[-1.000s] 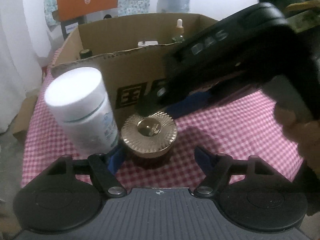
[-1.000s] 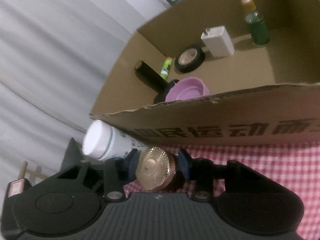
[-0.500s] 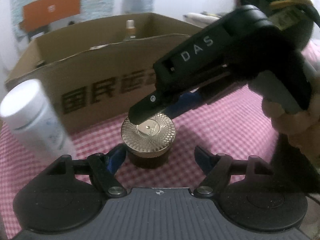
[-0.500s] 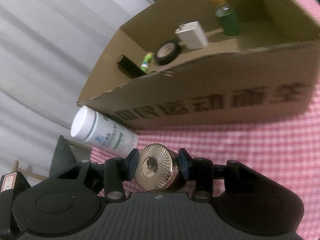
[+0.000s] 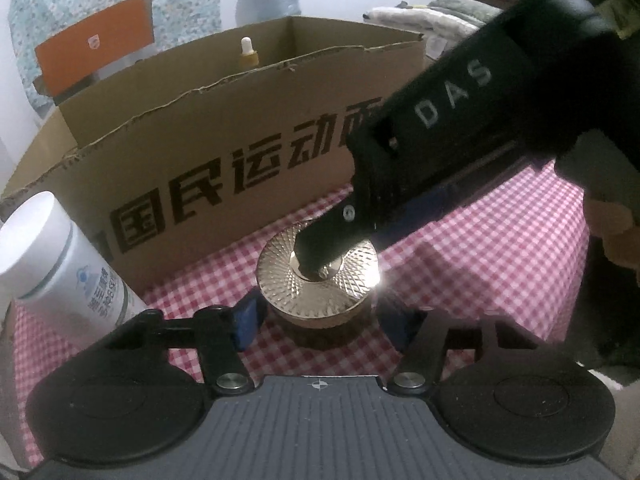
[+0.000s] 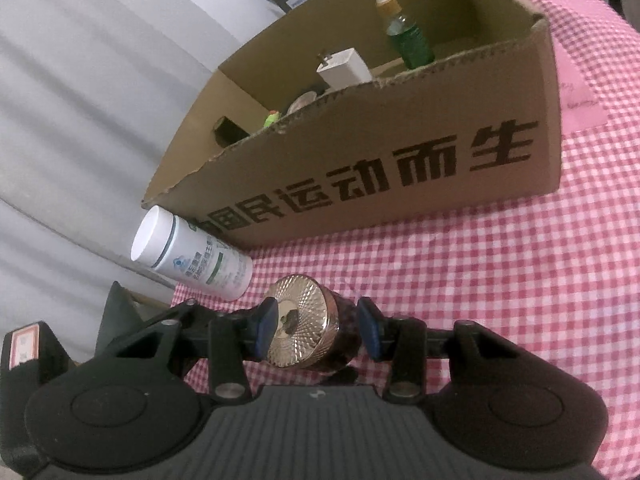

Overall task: Organize rigid objects
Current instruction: 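Grasp the gold-lidded jar on the table with the right gripper, then carry the gold-lidded jar into the box and open the right gripper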

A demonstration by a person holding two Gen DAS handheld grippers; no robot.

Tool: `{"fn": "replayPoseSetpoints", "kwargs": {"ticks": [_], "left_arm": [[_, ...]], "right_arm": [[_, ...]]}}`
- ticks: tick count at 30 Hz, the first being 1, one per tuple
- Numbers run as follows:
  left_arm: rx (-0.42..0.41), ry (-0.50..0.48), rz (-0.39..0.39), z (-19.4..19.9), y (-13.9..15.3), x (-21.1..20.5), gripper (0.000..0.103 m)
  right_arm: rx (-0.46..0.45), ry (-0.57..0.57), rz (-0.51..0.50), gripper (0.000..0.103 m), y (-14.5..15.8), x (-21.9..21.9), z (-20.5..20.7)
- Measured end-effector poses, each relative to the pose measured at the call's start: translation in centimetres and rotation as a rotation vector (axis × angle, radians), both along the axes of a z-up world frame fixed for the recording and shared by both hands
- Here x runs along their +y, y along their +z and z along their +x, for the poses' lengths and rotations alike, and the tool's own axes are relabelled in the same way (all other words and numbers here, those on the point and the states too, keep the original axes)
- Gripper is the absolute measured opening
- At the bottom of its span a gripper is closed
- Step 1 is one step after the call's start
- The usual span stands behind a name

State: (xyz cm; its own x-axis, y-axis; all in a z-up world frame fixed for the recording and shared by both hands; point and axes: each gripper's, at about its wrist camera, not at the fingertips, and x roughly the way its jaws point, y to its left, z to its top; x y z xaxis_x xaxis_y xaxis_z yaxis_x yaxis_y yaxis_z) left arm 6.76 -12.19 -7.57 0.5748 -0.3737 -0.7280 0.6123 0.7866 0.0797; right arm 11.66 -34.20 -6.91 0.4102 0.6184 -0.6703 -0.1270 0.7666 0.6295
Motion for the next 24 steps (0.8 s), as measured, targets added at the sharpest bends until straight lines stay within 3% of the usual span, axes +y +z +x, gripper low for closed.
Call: {"fn": "replayPoseSetpoints", "kwargs": {"ticks": [14, 20, 24], "left_arm": [[0.013, 0.015, -0.036, -0.1, 0.8, 0.4, 0.055], [-0.032, 0.014, -0.056, -1.4, 3.6, 0.4, 0.055], [-0.092, 0.027, -0.096, -1.6, 6.8, 0.6, 0.055]], "right_arm": [[-0.039, 0.013, -0.026, 0.046, 0.6, 0.5, -0.7], [-0.099, 0.014, -0.03, 0.046, 2.9, 0.2, -1.7], [-0.21, 0.029, -0.052, 0.046, 6.6, -0.1, -2.3]]}}
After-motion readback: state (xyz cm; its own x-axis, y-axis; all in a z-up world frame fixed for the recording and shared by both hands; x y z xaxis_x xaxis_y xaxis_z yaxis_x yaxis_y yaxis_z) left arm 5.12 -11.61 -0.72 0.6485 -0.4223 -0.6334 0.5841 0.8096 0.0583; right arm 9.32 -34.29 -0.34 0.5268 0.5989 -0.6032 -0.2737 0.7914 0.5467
